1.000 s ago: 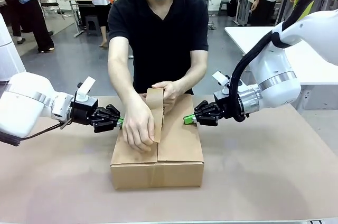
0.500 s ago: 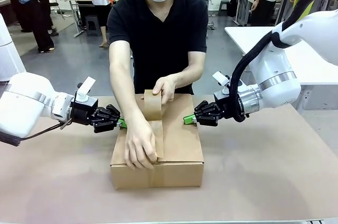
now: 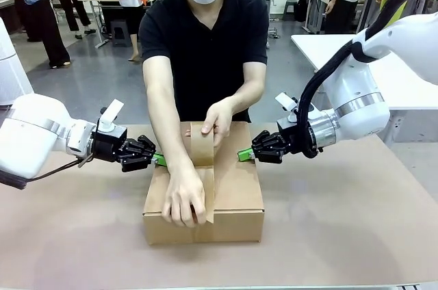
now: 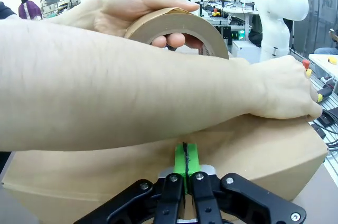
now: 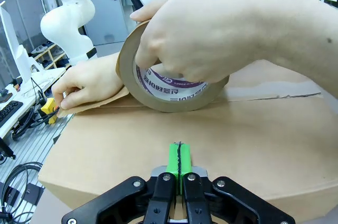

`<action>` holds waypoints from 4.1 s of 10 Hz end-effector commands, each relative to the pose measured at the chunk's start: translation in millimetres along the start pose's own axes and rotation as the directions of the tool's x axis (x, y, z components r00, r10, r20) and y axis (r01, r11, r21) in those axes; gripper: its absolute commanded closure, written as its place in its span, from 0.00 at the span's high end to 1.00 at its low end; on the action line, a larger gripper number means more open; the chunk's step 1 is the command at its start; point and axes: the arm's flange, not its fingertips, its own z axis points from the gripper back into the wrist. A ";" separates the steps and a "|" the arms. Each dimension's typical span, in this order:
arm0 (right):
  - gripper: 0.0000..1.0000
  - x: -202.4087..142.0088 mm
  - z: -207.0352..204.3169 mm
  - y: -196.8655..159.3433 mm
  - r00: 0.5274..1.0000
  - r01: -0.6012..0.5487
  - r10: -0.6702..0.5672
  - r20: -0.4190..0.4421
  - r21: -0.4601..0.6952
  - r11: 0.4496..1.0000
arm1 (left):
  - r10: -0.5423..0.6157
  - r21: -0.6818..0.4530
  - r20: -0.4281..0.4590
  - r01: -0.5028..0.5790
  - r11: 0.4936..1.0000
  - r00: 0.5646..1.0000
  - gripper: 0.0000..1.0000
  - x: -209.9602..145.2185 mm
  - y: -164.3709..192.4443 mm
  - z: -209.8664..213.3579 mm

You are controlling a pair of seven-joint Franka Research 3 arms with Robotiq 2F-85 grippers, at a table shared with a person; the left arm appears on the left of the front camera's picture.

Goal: Wrap the clocks to prevent damage.
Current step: After the human seals the box with tape, release both hands from the side flaps of the Package Box.

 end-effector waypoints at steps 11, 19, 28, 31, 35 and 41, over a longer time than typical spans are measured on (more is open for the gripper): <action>0.01 -2.5 -2.5 0.0 1.000 0.002 -0.002 -0.007 -0.002 1.000 | 0.003 0.002 -0.009 -0.002 1.000 1.000 0.00 -2.2 0.0 -1.2; 0.01 -2.5 -2.5 0.0 1.000 0.002 -0.002 -0.007 -0.002 1.000 | 0.003 0.002 -0.009 -0.002 1.000 1.000 0.00 -2.2 0.0 -1.2; 0.01 -2.5 -2.5 0.0 1.000 0.002 -0.002 -0.007 -0.002 1.000 | 0.003 0.002 -0.009 -0.002 1.000 1.000 0.00 -2.2 0.0 -1.2; 0.01 -2.5 -2.5 0.0 1.000 0.002 -0.002 -0.007 -0.002 1.000 | 0.003 0.002 -0.009 -0.002 1.000 1.000 0.00 -2.2 0.0 -1.2; 0.01 -2.5 -2.5 0.0 1.000 0.002 -0.002 -0.007 -0.002 1.000 | 0.003 0.002 -0.009 -0.002 1.000 1.000 0.00 -2.2 0.0 -1.2; 0.01 -2.5 -2.5 0.0 1.000 0.002 -0.002 -0.007 -0.002 1.000 | 0.003 0.002 -0.009 -0.002 1.000 1.000 0.00 -2.2 0.0 -1.2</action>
